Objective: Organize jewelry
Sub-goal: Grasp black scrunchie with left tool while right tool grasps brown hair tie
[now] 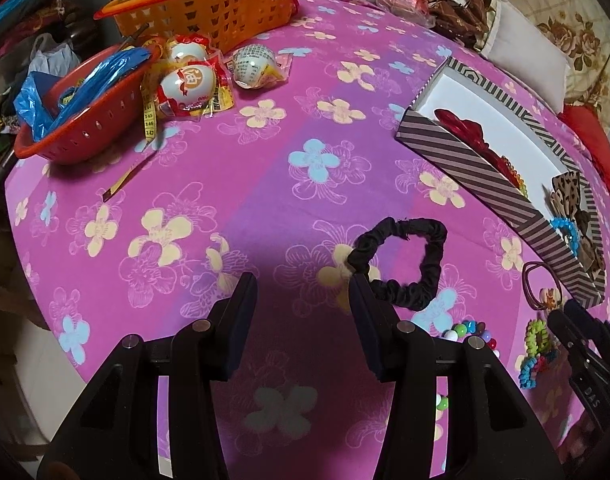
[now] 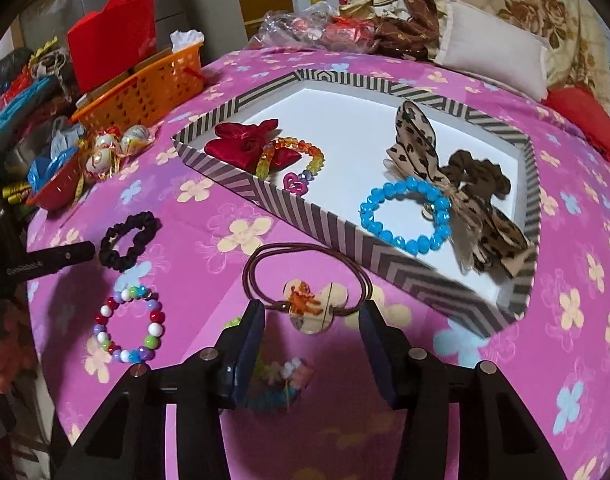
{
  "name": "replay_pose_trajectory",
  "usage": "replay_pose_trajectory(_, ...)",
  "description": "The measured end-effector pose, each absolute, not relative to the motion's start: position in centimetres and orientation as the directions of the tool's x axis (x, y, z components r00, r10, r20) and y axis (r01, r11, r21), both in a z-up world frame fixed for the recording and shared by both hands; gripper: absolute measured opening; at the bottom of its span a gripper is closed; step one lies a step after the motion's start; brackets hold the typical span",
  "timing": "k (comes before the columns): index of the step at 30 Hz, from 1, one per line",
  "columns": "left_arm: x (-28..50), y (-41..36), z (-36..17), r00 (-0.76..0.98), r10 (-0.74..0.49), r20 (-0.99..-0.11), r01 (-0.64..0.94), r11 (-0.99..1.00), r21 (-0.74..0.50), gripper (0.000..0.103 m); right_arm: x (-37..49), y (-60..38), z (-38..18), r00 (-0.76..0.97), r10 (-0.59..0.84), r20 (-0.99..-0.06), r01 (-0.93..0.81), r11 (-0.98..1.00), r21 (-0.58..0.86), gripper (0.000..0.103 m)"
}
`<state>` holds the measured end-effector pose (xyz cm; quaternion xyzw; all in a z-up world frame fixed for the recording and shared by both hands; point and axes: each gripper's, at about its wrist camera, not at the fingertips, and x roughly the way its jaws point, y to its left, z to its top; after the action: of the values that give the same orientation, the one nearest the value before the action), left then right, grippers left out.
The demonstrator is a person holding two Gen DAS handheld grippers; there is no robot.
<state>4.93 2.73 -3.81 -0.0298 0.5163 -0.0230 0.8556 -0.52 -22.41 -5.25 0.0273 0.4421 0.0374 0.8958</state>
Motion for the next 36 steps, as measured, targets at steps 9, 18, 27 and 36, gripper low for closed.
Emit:
replay_pose_trajectory(9, 5.6, 2.5, -4.0, 0.453, -0.133, -0.881, 0.032, 0.991, -0.133, 0.047, 0.3, -22.6, -5.8, 0.612, 0.081, -0.786, -0.059, 0.997, 0.056, 0.048)
replay_pose_trajectory(18, 6.3, 0.8, -4.5, 0.450, -0.122, -0.884, 0.065, 0.992, -0.104, 0.059, -0.1, -22.6, -6.0, 0.636, 0.079, -0.767, -0.066, 0.997, 0.049, 0.039)
replay_pose_trajectory(27, 6.3, -0.2, -4.7, 0.461, -0.137, -0.877, 0.103, 0.990, -0.100, 0.013, -0.9, -23.3, -5.8, 0.643, 0.126, -0.755, -0.048, 0.991, 0.125, 0.039)
replay_pose_trajectory(36, 5.1, -0.6, -2.4, 0.529, -0.115, -0.841, 0.104, 0.992, -0.071, 0.008, -1.9, -23.1, -4.4, 0.662, 0.132, -0.738, -0.056, 0.990, 0.127, 0.039)
